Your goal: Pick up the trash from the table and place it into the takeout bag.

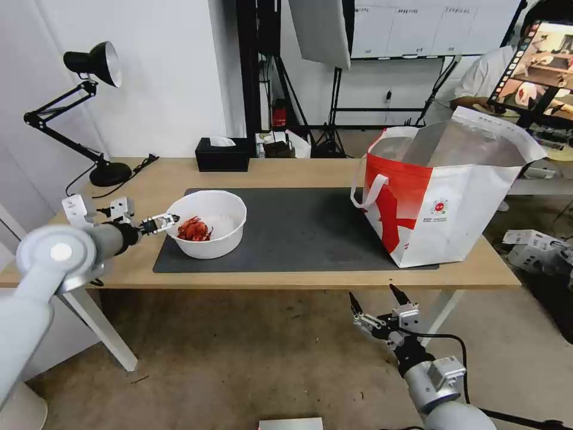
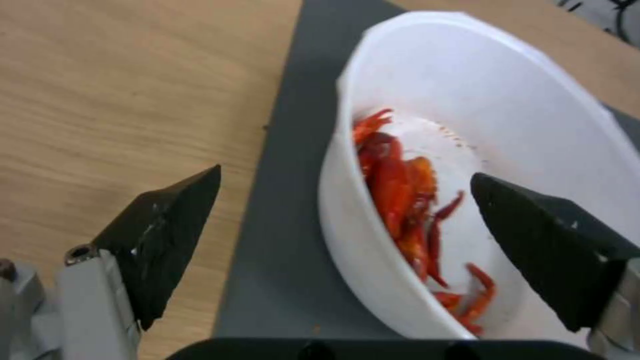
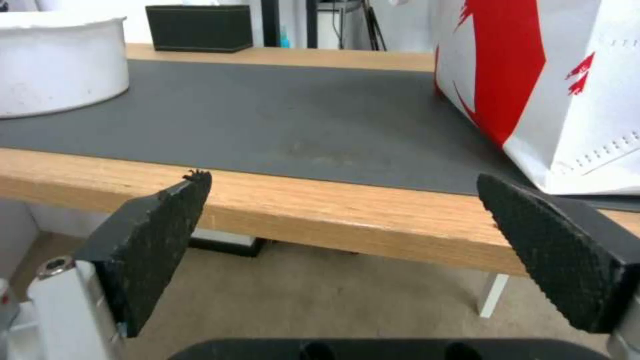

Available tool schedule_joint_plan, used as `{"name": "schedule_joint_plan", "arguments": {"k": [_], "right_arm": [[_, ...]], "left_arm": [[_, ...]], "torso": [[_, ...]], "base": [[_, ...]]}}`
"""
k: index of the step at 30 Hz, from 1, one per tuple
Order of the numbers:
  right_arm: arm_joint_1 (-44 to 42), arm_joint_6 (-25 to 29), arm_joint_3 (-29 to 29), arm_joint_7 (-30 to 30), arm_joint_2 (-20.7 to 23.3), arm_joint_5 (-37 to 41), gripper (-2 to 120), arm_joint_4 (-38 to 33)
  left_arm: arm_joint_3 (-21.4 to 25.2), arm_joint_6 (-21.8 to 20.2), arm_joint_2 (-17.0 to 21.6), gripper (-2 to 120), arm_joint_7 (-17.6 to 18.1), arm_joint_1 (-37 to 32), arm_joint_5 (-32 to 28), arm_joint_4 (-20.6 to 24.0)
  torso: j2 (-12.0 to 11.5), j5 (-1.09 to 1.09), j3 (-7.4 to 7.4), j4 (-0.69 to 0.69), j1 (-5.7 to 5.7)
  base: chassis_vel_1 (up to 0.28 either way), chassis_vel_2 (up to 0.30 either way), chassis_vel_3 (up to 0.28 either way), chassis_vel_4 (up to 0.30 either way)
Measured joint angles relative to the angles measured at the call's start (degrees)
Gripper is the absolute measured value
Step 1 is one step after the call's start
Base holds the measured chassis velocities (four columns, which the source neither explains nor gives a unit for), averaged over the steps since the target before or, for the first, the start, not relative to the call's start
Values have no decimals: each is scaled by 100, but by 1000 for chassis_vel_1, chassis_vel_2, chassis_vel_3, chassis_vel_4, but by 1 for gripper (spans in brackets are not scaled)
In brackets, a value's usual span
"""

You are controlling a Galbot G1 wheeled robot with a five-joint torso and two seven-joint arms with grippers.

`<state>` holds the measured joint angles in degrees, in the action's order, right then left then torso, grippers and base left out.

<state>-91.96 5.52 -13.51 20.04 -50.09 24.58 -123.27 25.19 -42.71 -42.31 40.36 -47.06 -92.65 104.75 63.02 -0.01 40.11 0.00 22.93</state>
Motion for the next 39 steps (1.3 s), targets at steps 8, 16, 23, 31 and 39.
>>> {"name": "schedule_joint_plan", "arguments": {"k": [8,16,23,31,39], "right_arm": [[0,0,0,0,0,0,100,1],[1,0,0,0,0,1,100,1],[1,0,0,0,0,1,100,0],[1,0,0,0,0,1,100,0],[1,0,0,0,0,1,100,0]], "left_arm": [[-466,26,-112,100,51,285,117,-319],[-759,42,-282,88,184,553,91,-450],[-980,48,-327,64,333,706,70,-579],[-1073,53,-353,33,372,793,78,-668],[-1104,62,-405,5,392,789,132,-662]], "torso": [[0,0,0,0,0],[0,1,0,0,0],[0,1,0,0,0],[0,1,0,0,-1],[1,1,-1,0,-1]], "base": [[0,0,0,0],[0,0,0,0],[0,0,0,0],[0,0,0,0],[0,0,0,0]]}}
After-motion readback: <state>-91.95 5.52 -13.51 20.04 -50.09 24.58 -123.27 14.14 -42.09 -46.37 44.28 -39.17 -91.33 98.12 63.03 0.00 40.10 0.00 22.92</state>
